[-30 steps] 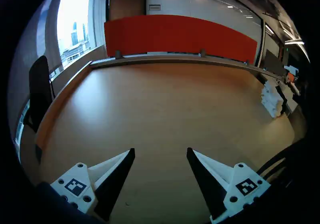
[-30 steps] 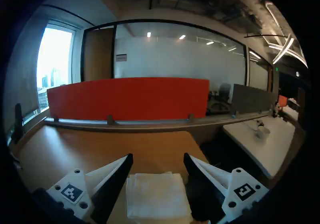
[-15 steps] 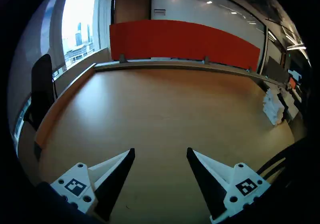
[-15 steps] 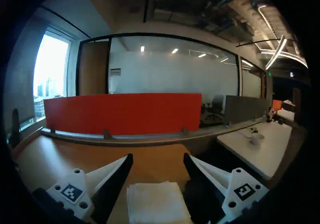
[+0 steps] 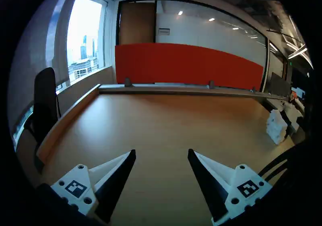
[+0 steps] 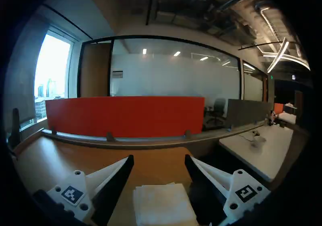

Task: Fold towel

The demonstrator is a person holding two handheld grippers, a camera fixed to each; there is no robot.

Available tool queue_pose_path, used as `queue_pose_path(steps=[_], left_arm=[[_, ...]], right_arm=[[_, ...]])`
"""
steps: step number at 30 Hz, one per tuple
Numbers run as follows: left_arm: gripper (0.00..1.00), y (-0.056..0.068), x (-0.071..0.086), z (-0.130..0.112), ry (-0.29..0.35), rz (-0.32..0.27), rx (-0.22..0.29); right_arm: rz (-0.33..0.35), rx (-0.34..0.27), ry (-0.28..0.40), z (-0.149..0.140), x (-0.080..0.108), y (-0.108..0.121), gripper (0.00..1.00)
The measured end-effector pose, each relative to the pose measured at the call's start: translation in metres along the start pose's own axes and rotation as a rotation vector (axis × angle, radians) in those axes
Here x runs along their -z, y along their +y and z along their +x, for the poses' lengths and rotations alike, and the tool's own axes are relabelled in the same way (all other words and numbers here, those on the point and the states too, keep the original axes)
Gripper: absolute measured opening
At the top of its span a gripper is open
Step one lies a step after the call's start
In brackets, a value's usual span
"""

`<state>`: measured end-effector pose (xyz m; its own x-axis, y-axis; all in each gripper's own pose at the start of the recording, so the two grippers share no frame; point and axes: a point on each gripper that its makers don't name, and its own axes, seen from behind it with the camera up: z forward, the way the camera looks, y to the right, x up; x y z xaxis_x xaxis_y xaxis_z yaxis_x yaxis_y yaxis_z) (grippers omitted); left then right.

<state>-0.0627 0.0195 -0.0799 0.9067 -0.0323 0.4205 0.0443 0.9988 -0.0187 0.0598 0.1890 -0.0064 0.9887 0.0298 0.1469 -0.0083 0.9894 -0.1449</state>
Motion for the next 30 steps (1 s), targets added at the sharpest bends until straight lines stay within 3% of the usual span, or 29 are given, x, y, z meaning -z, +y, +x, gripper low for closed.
queue_pose_path(steps=[8,17,21,30], left_arm=[[0.96,-0.009,-0.012,0.059,0.145,0.001,0.005],[0.96,-0.021,-0.023,0.112,0.263,0.014,-0.018],[0.96,-0.028,-0.028,0.13,0.302,0.034,-0.029],[0.96,-0.028,-0.031,0.153,0.359,0.031,-0.034]], right_arm=[[0.011,-0.006,0.008,0.006,0.005,-0.011,0.98],[0.044,-0.005,-0.004,0.006,0.009,-0.029,0.98],[0.05,-0.01,0.001,0.007,0.009,-0.035,0.98],[0.076,-0.011,0.016,0.014,0.008,-0.052,0.98]])
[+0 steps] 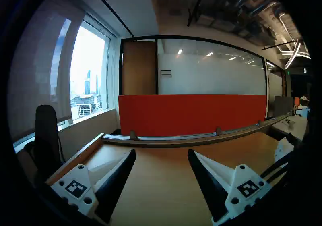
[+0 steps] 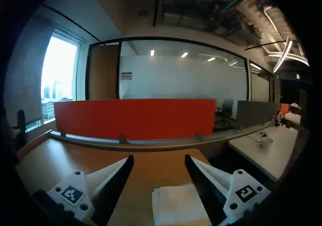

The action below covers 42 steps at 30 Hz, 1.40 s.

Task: Fold towel

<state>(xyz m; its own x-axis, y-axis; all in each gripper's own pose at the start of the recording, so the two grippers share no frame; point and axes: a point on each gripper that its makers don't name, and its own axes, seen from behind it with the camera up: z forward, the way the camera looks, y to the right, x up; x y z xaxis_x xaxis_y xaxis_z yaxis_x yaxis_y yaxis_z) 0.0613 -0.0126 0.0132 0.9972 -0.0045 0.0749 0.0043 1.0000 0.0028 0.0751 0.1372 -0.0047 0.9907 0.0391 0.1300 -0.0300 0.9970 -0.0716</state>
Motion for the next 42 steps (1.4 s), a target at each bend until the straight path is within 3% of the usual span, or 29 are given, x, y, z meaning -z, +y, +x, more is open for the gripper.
queue_pose_path(steps=[11,24,36,42], left_arm=[[0.96,-0.002,-0.003,0.016,0.031,-0.005,0.01],[0.96,-0.016,-0.004,0.031,0.059,0.011,0.029],[0.96,-0.015,-0.004,0.026,0.059,0.01,0.054],[0.96,-0.016,-0.001,0.015,0.042,0.012,0.057]], right_arm=[[0.064,-0.034,0.054,0.021,-0.006,-0.055,0.98],[0.132,-0.059,0.073,0.027,-0.006,-0.121,0.98],[0.09,-0.06,0.076,0.024,0.0,-0.127,0.98],[0.102,-0.061,0.081,0.03,0.005,-0.138,0.98]])
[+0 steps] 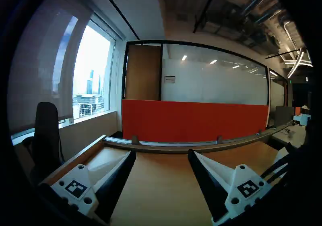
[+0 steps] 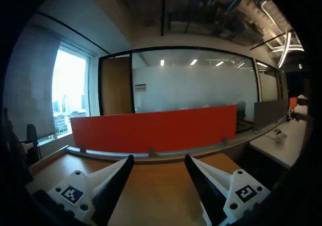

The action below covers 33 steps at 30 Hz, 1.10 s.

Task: Fold towel

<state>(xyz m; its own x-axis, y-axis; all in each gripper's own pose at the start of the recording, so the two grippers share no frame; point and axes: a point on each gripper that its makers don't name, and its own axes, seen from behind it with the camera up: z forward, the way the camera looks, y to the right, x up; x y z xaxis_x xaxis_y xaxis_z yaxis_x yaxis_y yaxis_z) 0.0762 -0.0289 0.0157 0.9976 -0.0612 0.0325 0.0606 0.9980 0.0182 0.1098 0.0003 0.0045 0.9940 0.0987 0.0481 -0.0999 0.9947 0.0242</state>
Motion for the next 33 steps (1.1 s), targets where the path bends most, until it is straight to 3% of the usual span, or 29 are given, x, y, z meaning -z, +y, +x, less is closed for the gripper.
queue_pose_path(steps=[14,33], left_arm=[[0.96,0.005,0.001,-0.032,0.013,0.0,-0.046],[0.96,0.002,0.003,-0.115,0.049,0.003,-0.058]], right_arm=[[0.005,-0.028,0.019,0.012,0.003,-0.021,0.98],[-0.007,0.0,0.038,-0.02,0.006,-0.024,0.98]])
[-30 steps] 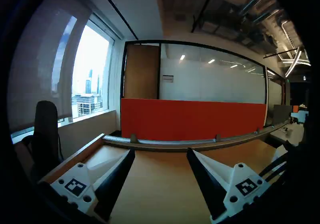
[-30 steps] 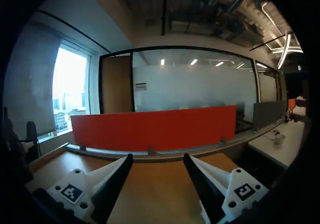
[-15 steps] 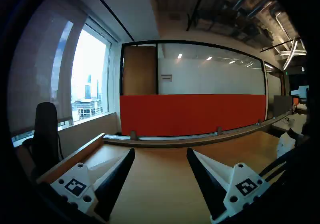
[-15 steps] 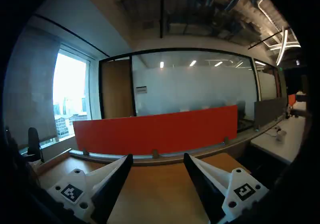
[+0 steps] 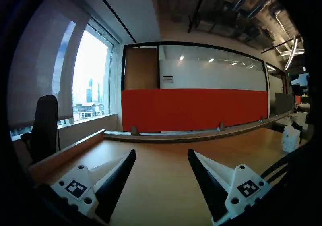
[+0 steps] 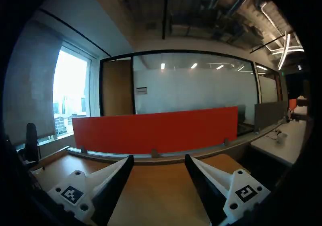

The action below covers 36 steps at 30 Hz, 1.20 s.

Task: Fold towel

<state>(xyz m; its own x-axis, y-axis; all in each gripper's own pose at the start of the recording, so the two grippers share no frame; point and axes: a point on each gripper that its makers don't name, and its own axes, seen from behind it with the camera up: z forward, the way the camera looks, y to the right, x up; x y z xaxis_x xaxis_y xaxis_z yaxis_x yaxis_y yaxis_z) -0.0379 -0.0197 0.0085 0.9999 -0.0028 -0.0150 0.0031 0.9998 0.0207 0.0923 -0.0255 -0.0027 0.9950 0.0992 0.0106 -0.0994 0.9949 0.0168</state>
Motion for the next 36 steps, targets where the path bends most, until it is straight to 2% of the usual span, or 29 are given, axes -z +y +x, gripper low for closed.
queue_pose_path(steps=[12,18,36], left_arm=[[0.96,0.008,0.001,-0.045,0.01,0.011,0.019],[0.96,0.014,0.002,-0.059,0.015,0.006,0.024],[0.96,0.015,-0.002,-0.077,0.012,0.009,0.008]], right_arm=[[0.017,0.004,0.011,-0.028,-0.001,0.001,0.98],[0.026,0.006,0.014,-0.038,0.001,0.001,0.98],[0.038,0.009,0.018,-0.044,-0.001,0.0,0.98]])
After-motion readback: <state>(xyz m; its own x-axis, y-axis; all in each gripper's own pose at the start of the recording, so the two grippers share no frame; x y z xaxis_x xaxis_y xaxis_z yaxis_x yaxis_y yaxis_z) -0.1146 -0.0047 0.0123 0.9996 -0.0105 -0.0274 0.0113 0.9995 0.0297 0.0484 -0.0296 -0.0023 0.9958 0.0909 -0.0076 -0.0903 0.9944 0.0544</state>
